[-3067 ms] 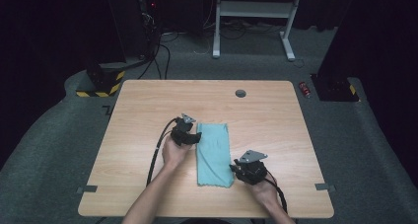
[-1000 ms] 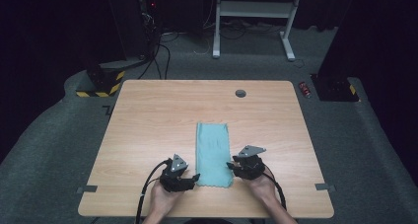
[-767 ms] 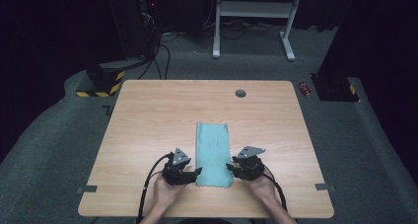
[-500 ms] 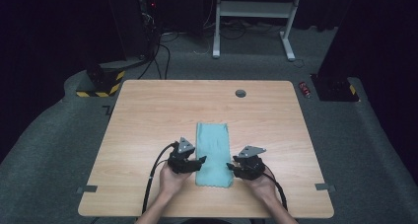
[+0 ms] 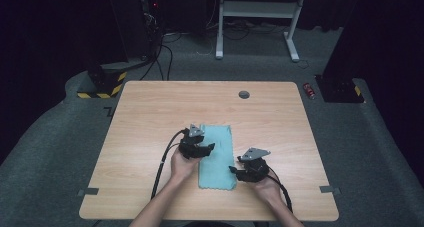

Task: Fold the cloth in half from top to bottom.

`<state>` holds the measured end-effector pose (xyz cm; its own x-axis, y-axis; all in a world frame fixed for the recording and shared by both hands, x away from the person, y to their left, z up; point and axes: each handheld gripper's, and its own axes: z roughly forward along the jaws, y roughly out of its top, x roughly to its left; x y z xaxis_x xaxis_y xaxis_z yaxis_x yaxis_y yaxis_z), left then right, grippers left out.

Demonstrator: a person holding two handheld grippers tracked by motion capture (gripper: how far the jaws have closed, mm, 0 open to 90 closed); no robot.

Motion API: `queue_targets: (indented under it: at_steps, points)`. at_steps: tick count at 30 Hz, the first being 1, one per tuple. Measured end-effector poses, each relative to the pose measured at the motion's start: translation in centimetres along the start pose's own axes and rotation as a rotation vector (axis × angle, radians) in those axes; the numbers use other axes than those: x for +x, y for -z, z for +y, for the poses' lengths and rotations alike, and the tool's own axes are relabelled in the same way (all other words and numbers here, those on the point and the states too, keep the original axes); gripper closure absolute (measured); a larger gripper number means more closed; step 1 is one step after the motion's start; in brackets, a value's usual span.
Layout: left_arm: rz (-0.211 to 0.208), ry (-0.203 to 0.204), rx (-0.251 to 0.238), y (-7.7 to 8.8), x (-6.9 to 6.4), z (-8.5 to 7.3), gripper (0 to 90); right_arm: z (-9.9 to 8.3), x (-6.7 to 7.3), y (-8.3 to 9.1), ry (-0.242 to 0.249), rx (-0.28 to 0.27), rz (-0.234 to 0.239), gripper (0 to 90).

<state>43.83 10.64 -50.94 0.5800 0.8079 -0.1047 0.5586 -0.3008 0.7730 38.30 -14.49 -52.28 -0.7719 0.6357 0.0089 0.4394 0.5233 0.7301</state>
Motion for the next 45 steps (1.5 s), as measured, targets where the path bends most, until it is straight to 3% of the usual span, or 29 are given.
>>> queue_targets:
  at_steps: [3, 7, 9, 13, 14, 18, 21, 23, 24, 25, 28, 35, 36, 38, 40, 41, 45]
  points:
    - [0.027, 0.017, 0.002, -0.3, 0.6, -0.2, 42.6, 0.1, -0.3, -0.1, -0.025, -0.012, 0.014, 46.1]
    - [0.048, 0.057, 0.018, -0.6, 1.9, -0.2, 42.6, 0.3, -1.5, 0.0, -0.088, -0.069, 0.017, 46.2]
    - [0.065, 0.068, 0.038, -0.7, 2.4, 0.2, 43.0, 0.9, -2.3, 0.0, -0.126, -0.034, 0.002, 45.3]
    - [0.06, 0.101, 0.002, -0.3, 3.0, 0.5, 42.3, 2.6, -3.8, 0.2, -0.194, -0.03, 0.006, 44.1]
    - [0.065, 0.095, 0.004, -0.3, 3.2, 0.5, 42.0, 3.0, -4.2, 0.1, -0.203, -0.03, 0.007, 43.9]
    - [0.066, 0.144, -0.002, -0.4, 4.4, 0.3, 41.2, 3.9, -5.1, -0.5, -0.219, -0.02, 0.019, 43.8]
    - [0.078, 0.159, -0.011, -0.4, 5.1, 0.2, 41.3, 4.6, -5.4, -0.9, -0.22, -0.013, 0.021, 45.1]
    - [0.083, 0.157, -0.003, -0.3, 5.5, 0.2, 41.3, 5.3, -5.8, -1.0, -0.203, -0.021, 0.001, 46.3]
    - [0.087, 0.14, 0.03, -0.4, 5.7, 0.5, 40.2, 5.6, -6.1, -0.9, -0.202, -0.03, -0.006, 46.6]
    - [0.109, 0.119, 0.025, -0.2, 5.8, 0.8, 39.0, 6.0, -6.3, -0.9, -0.208, -0.03, -0.01, 46.7]
    - [0.093, 0.168, -0.015, 0.4, 6.5, 1.0, 41.2, 6.9, -6.9, -1.0, -0.207, -0.022, -0.015, 49.1]
    - [0.113, 0.19, 0.003, -0.1, 7.3, 0.6, 41.8, 7.0, -7.9, -2.1, -0.232, -0.03, 0.001, 49.8]
    - [0.115, 0.185, 0.0, 0.0, 7.2, 0.8, 41.9, 7.0, -8.0, -2.2, -0.246, -0.028, 0.001, 49.8]
    - [0.098, 0.155, 0.038, -0.2, 7.1, 1.7, 39.8, 6.9, -8.2, -2.4, -0.252, -0.029, -0.008, 50.8]
    - [0.104, 0.124, 0.035, -0.2, 6.8, 2.7, 40.3, 6.9, -8.5, -2.5, -0.255, -0.038, -0.016, 52.6]
    - [0.088, 0.129, 0.037, -0.3, 6.8, 3.1, 40.6, 6.8, -8.7, -2.5, -0.261, -0.042, -0.017, 53.7]
    - [0.09, 0.117, 0.071, -1.4, 6.5, 4.0, 40.0, 7.1, -9.3, -2.9, -0.275, -0.023, -0.027, 57.7]
